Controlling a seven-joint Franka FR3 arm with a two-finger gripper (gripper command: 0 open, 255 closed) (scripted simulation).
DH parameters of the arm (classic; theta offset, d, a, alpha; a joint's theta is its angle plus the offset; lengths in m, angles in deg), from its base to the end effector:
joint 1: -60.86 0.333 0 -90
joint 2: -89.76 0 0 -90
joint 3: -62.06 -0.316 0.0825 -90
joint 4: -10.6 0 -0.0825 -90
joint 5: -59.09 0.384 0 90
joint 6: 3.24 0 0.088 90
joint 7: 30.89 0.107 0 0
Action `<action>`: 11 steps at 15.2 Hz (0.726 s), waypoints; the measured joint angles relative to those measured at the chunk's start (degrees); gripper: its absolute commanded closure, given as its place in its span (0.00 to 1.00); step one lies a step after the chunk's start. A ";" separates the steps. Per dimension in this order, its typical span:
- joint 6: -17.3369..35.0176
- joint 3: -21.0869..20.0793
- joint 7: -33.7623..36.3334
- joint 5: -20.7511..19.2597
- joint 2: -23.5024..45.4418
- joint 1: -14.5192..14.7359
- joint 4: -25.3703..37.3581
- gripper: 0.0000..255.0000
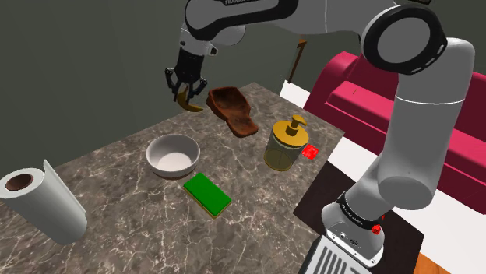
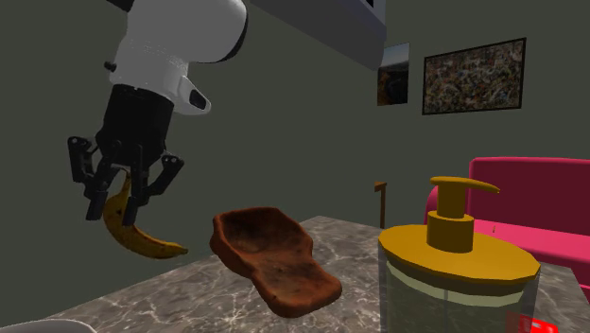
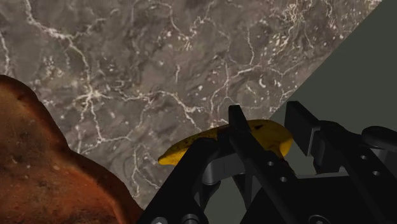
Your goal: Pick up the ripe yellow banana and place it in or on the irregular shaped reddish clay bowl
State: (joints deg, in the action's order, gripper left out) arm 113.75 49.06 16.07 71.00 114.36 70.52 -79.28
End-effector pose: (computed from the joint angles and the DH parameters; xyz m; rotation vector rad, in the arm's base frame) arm 0.6334 0.2545 0.4074 -2.7735 0.7626 0.1703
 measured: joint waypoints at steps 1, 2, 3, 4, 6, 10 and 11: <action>-0.74 -0.02 0.29 -0.05 -0.23 0.06 0.56 1.00; -1.37 -0.05 0.46 -0.06 -0.53 0.07 0.91 1.00; -1.97 -0.06 0.58 -0.06 -0.77 0.05 1.29 1.00; -2.65 -0.05 0.73 -0.11 -0.83 0.04 1.92 1.00; -3.18 0.02 0.25 0.14 -1.83 -0.46 1.32 1.00; -3.20 0.94 -3.91 1.36 -4.98 -3.53 -2.86 1.00; -3.85 1.33 -5.19 1.58 -5.38 -4.50 -2.93 1.00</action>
State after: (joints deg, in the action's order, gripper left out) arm 109.90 50.39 10.88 72.58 108.99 66.02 -82.20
